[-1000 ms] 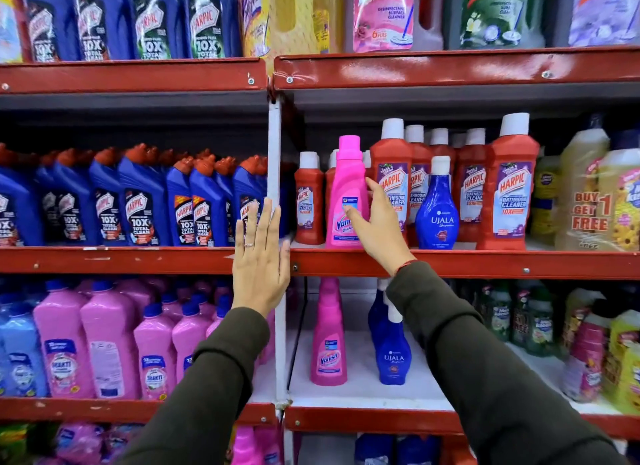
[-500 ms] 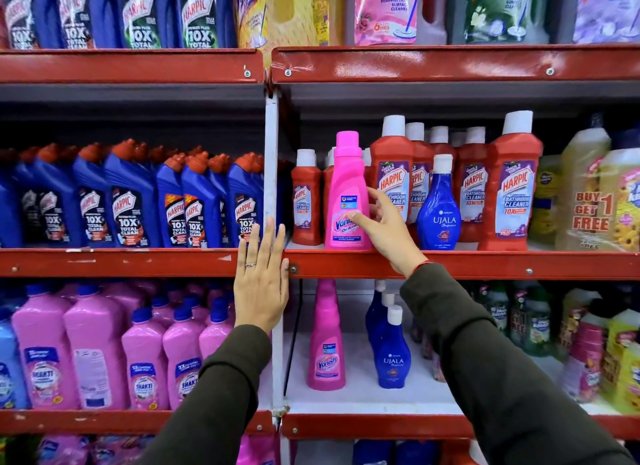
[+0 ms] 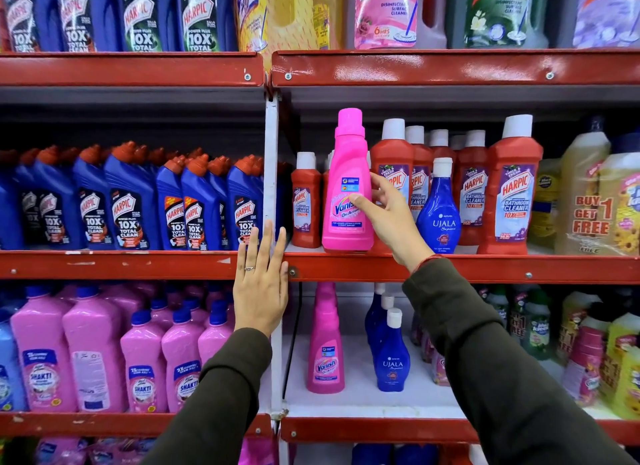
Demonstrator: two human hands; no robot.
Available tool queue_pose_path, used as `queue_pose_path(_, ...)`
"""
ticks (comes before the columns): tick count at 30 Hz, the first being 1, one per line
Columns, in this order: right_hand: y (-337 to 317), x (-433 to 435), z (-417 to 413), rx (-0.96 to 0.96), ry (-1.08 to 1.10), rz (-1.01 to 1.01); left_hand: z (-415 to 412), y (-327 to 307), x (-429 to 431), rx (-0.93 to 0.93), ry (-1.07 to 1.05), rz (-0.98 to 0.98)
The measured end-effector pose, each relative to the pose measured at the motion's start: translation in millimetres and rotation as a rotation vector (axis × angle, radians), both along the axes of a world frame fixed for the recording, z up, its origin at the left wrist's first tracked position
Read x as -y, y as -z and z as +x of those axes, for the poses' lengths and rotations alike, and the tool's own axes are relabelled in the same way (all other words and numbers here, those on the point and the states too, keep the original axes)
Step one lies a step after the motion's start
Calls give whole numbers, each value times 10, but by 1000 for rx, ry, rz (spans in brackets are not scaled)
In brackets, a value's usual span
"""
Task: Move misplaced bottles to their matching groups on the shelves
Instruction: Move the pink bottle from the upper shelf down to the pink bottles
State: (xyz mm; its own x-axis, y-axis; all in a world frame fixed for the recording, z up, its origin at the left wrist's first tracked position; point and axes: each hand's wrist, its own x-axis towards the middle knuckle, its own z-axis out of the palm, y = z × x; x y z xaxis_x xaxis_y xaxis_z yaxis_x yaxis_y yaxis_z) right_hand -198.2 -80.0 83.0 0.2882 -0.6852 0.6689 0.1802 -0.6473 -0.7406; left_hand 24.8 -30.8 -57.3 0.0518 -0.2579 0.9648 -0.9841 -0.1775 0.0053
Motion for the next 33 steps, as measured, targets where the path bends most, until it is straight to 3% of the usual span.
queue_pose_path(9, 386, -346, -107, 17, -104, 65, -55, -15, -45, -47, -9, 12)
queue_pose_path(18, 1330, -566, -149, 10, -127, 135, -82, 173, -135, -98, 24, -15)
queue_pose_path(26, 2229, -527, -138, -59, -118, 220, -186, 1079, -229, -114, 65, 38)
queue_pose_path(33, 2622, -331, -8, -77, -84, 290, -226, 1982, -197, -169, 9, 173)
